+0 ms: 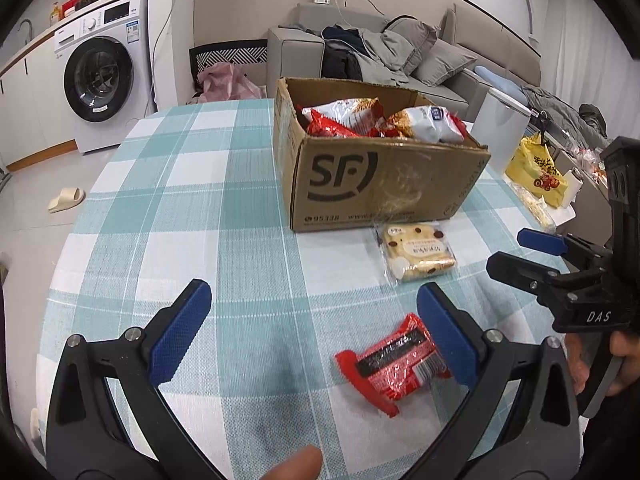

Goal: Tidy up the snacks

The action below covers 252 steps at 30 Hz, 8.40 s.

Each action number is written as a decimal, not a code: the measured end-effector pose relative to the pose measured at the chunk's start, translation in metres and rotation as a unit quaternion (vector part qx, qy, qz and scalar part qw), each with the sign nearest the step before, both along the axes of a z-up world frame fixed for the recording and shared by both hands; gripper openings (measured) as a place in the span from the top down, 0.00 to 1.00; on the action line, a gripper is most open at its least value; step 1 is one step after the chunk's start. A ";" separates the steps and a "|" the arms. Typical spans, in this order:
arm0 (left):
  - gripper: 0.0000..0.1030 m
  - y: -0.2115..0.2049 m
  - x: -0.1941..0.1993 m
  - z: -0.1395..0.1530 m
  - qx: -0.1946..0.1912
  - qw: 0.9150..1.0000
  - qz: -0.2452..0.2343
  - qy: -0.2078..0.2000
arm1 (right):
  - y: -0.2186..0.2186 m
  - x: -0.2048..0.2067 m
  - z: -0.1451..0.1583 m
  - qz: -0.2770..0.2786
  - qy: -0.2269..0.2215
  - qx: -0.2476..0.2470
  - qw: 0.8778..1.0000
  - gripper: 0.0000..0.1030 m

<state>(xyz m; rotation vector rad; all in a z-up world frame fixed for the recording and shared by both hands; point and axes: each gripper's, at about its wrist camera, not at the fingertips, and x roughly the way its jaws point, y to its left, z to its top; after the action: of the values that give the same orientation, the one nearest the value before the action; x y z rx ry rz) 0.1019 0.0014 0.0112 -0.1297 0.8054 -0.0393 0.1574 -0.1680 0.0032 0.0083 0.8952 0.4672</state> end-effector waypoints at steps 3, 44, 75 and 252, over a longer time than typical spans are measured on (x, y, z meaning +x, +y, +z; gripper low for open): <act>0.00 -0.001 -0.004 -0.005 0.000 1.000 -0.003 0.006 | 0.001 -0.002 -0.003 0.001 0.003 -0.002 1.000 0.00; 0.00 -0.062 0.000 -0.068 0.009 0.992 -0.061 0.107 | -0.018 0.001 -0.032 -0.016 0.036 -0.002 0.999 0.00; 0.59 0.009 0.004 -0.058 -0.039 0.998 0.005 0.057 | 0.055 0.033 -0.055 0.014 0.050 -0.031 0.998 0.00; 0.00 0.012 0.114 0.075 0.006 0.994 0.019 -0.109 | 0.021 0.091 0.086 -0.001 -0.109 0.040 0.993 0.00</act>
<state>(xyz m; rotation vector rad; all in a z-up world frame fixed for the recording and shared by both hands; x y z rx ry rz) 0.2155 0.0137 0.0860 -0.1272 0.5843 -0.0122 0.2482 -0.1467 0.0893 0.0299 0.6625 0.4918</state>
